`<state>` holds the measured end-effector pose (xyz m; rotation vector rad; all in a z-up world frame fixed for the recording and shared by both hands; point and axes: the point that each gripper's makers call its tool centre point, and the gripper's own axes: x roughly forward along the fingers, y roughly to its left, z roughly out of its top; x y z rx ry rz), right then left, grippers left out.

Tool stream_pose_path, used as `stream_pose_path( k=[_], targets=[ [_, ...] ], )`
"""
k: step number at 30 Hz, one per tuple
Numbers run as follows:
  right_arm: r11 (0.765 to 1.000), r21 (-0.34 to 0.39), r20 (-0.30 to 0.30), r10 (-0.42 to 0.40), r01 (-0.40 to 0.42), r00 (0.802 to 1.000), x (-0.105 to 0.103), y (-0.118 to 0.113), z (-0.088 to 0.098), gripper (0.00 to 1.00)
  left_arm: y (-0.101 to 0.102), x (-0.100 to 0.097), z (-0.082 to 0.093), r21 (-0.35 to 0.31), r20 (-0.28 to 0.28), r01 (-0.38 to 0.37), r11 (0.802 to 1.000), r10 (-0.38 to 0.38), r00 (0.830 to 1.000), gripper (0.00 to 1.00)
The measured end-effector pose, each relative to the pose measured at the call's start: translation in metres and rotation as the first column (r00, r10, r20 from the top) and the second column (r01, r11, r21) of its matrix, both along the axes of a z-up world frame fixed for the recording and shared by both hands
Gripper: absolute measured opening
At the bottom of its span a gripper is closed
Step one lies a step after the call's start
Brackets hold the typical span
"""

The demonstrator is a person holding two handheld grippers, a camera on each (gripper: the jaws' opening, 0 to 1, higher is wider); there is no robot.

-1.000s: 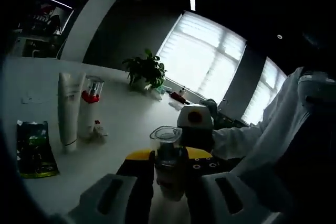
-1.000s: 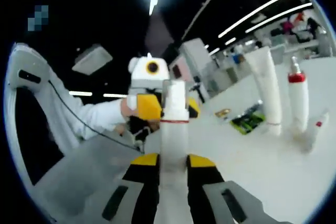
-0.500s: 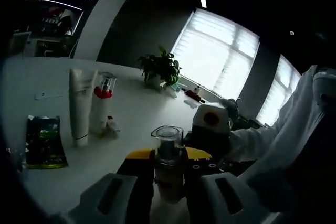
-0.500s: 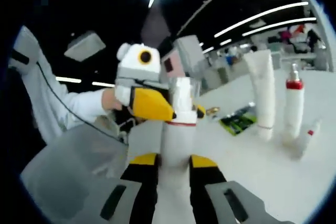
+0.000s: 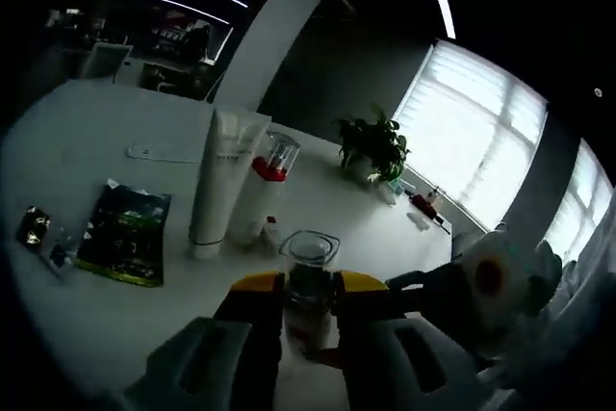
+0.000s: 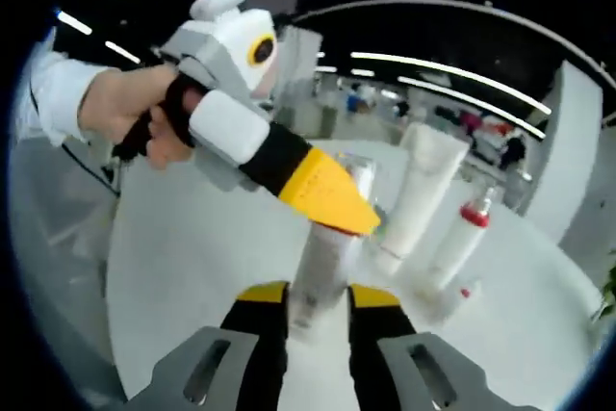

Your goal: Arrange the skincare products in the storage area until every visible bottle or jar stands upright without overlapping.

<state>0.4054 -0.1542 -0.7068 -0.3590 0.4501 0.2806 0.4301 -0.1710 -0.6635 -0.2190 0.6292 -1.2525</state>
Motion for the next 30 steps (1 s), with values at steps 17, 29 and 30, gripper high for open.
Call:
stream_pose_path(
  k=[17, 29, 30],
  targets=[
    [0.981, -0.191, 0.027, -0.015, 0.020, 1.000, 0.012, -0.019, 0.004, 0.12, 0.008, -0.003, 0.003, -0.099, -0.142, -0.136, 0.986, 0.121, 0.982, 0.16],
    [0.902, 0.351, 0.114, 0.226, -0.252, 0.968, -0.012, 0.000, 0.040, 0.12, 0.010, -0.020, 0.045, -0.232, 0.096, 0.212, 0.949, -0.195, 0.976, 0.18],
    [0.869, 0.409, 0.105, 0.257, -0.278, 0.961, -0.018, 0.004, 0.042, 0.12, 0.011, -0.023, 0.047, -0.235, 0.114, 0.253, 0.939, -0.232, 0.966, 0.18]
  ],
)
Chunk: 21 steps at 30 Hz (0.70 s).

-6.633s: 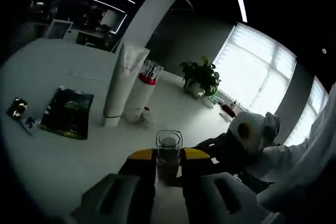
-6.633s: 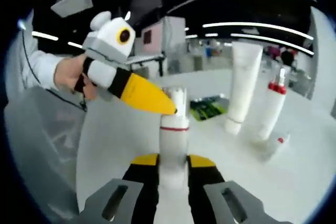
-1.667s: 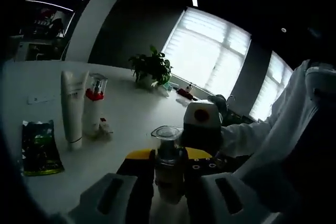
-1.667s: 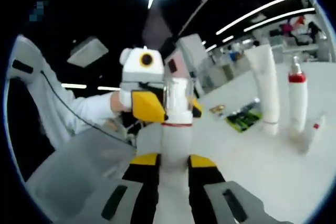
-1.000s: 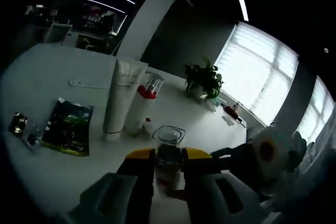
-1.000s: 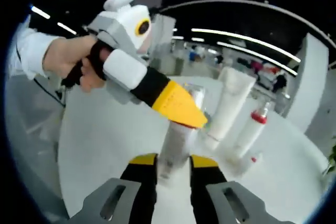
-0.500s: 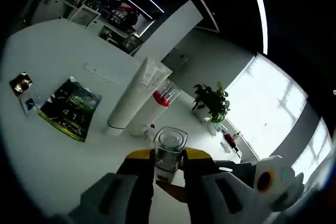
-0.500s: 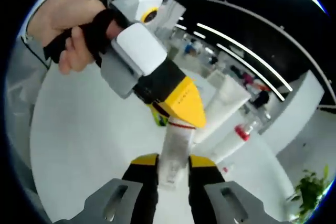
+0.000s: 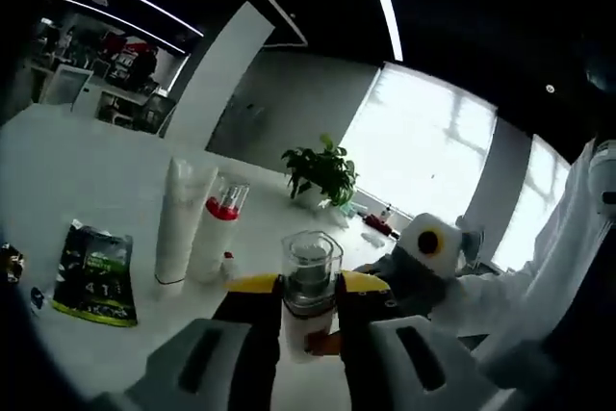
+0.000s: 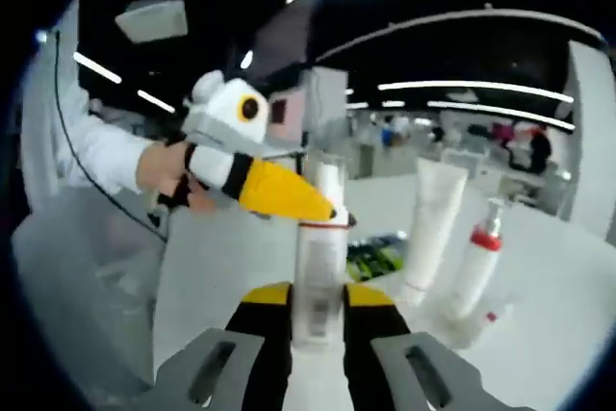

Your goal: Arrange the skincare products in the storage area until every visible bottle or jar stands upright without overlapping.

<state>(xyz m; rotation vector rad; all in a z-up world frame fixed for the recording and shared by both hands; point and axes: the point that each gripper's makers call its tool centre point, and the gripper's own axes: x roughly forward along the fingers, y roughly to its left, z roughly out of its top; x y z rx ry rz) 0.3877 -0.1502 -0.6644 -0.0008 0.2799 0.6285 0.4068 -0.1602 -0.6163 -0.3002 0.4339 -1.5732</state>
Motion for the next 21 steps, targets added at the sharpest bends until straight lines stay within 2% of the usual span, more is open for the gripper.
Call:
stream_pose_path(
  k=[2, 3, 5, 8, 9, 10, 13, 17, 19, 21],
  targets=[
    [0.998, 0.052, -0.001, 0.035, -0.035, 0.999, -0.004, 0.003, 0.004, 0.12, 0.001, -0.004, 0.005, -0.019, 0.020, 0.040, 0.999, -0.040, 0.999, 0.18],
    [0.992, 0.096, -0.016, 0.079, -0.077, 0.997, -0.010, 0.008, 0.006, 0.12, 0.002, -0.007, 0.006, -0.026, 0.051, 0.080, 0.996, -0.078, 0.996, 0.18],
    [0.982, 0.138, -0.023, 0.135, -0.131, 0.991, -0.017, 0.015, 0.007, 0.12, 0.003, -0.013, 0.010, -0.031, 0.097, 0.138, 0.990, -0.134, 0.986, 0.18],
    [0.968, 0.161, -0.016, 0.195, -0.190, 0.981, -0.023, 0.025, 0.007, 0.12, 0.004, -0.024, 0.011, -0.029, 0.154, 0.226, 0.974, -0.219, 0.963, 0.18],
    [0.966, 0.164, -0.011, 0.202, -0.197, 0.979, -0.024, 0.026, 0.006, 0.12, 0.006, -0.027, 0.011, -0.021, 0.182, 0.245, 0.969, -0.237, 0.954, 0.18],
    [0.966, 0.165, -0.011, 0.202, -0.198, 0.979, -0.024, 0.027, 0.006, 0.12, 0.006, -0.027, 0.010, -0.017, 0.186, 0.248, 0.969, -0.241, 0.953, 0.18],
    [0.972, 0.127, 0.011, 0.200, -0.200, 0.980, -0.021, 0.030, 0.000, 0.12, 0.007, -0.025, 0.006, 0.011, 0.197, 0.242, 0.970, -0.239, 0.951, 0.17],
    [0.974, 0.052, 0.008, 0.221, -0.222, 0.975, -0.012, 0.031, -0.017, 0.12, 0.004, -0.022, -0.011, 0.067, 0.301, 0.245, 0.967, -0.254, 0.919, 0.17],
    [0.972, 0.043, 0.016, 0.229, -0.230, 0.973, -0.006, 0.029, -0.023, 0.12, 0.001, -0.020, -0.017, 0.082, 0.309, 0.236, 0.968, -0.250, 0.918, 0.17],
    [0.974, 0.012, 0.043, 0.227, -0.228, 0.973, 0.001, 0.024, -0.026, 0.12, -0.002, -0.015, -0.020, 0.087, 0.339, 0.226, 0.970, -0.242, 0.909, 0.17]
  ],
)
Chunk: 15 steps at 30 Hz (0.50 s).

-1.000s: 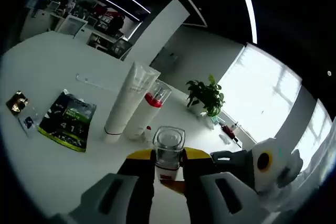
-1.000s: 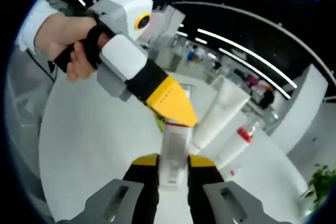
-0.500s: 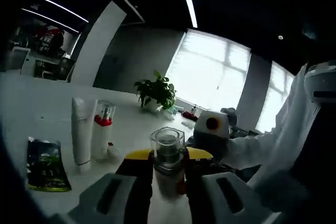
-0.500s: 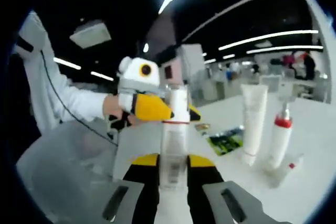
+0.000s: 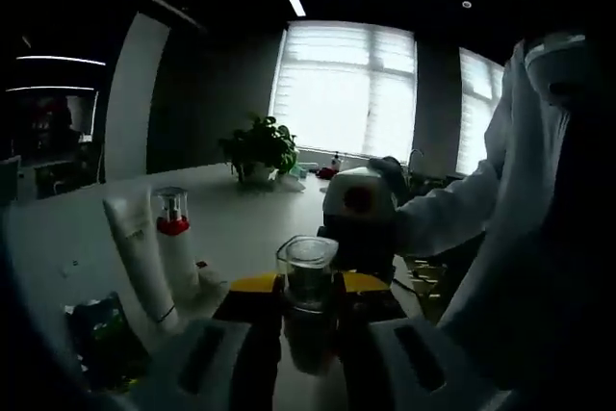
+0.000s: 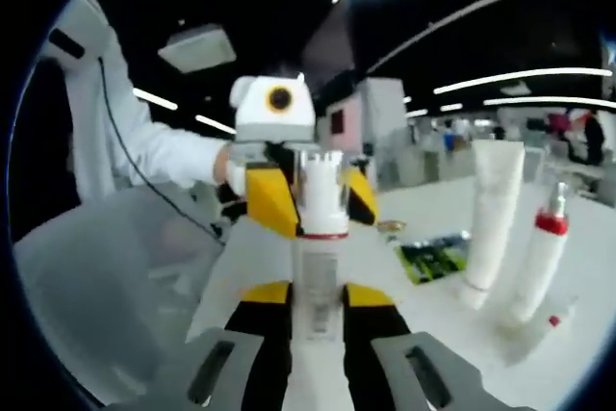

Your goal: Arrange the skincare products in the storage area until every visible bottle or jar stands upright without overlapping.

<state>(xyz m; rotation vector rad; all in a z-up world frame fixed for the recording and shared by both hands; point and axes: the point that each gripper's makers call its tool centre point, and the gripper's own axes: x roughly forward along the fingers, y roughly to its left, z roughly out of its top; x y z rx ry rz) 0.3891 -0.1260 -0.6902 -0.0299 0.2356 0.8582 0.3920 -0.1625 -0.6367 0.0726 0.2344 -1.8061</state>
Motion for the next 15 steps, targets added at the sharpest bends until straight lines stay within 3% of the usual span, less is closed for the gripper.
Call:
stream_pose_path(
  k=[10, 15],
  targets=[
    [0.996, -0.093, 0.034, 0.016, -0.013, 0.999, 0.033, -0.024, -0.024, 0.12, -0.023, 0.020, -0.022, 0.014, 0.096, -0.039, 0.999, 0.038, 0.995, 0.17],
    [0.995, -0.099, 0.039, 0.025, -0.021, 0.999, 0.045, -0.033, -0.032, 0.12, -0.032, 0.032, -0.030, 0.030, 0.111, -0.066, 0.997, 0.062, 0.992, 0.17]
  ],
)
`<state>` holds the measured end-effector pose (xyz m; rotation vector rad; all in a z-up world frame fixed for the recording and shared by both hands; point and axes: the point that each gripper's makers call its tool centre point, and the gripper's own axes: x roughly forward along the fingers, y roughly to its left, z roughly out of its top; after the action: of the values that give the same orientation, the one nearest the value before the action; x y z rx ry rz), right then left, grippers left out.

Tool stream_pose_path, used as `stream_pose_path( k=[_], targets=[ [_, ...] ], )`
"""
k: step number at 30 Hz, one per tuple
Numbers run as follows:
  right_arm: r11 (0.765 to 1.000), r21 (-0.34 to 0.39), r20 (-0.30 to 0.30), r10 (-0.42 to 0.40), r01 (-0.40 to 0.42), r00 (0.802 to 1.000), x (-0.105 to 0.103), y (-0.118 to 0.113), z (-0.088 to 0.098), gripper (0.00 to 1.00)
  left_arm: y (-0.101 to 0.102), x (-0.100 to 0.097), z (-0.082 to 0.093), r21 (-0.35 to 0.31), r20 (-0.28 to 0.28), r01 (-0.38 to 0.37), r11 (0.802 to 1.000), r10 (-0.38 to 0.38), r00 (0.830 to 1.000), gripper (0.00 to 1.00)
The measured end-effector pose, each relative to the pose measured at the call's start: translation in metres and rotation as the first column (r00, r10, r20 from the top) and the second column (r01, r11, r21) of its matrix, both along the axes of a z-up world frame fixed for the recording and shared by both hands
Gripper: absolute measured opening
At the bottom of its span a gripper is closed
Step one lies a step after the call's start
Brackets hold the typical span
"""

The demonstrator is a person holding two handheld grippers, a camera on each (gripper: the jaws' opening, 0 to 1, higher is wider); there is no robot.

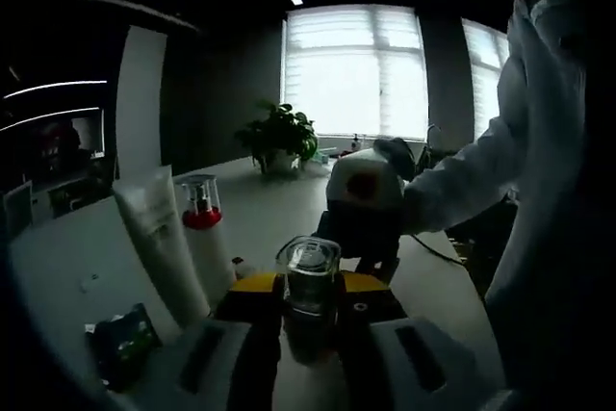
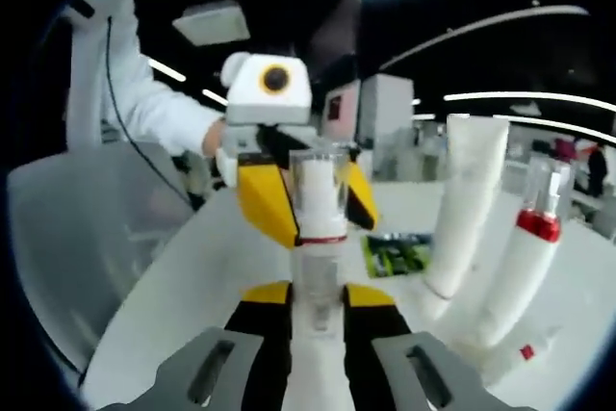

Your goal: Arrange the skincare products in the storage area until every visible bottle or jar stands upright without overlapping.

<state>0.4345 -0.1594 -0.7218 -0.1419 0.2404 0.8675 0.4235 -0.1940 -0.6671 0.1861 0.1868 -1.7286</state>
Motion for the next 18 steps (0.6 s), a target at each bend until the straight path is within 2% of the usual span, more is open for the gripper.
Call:
stream_pose_path(
  k=[8, 12, 18],
  targets=[
    [0.999, 0.029, 0.008, 0.018, -0.018, 1.000, 0.022, -0.013, -0.002, 0.12, -0.010, 0.020, -0.002, 0.007, 0.006, -0.039, 0.999, 0.039, 0.999, 0.17],
    [0.998, 0.060, 0.009, 0.034, -0.035, 0.999, 0.025, -0.018, -0.001, 0.12, -0.014, 0.026, -0.001, 0.001, -0.008, -0.046, 0.999, 0.046, 0.999, 0.17],
    [0.997, 0.042, 0.020, 0.058, -0.059, 0.998, 0.028, -0.021, -0.002, 0.12, -0.019, 0.035, -0.004, -0.005, -0.006, -0.046, 0.999, 0.046, 0.999, 0.18]
  ],
)
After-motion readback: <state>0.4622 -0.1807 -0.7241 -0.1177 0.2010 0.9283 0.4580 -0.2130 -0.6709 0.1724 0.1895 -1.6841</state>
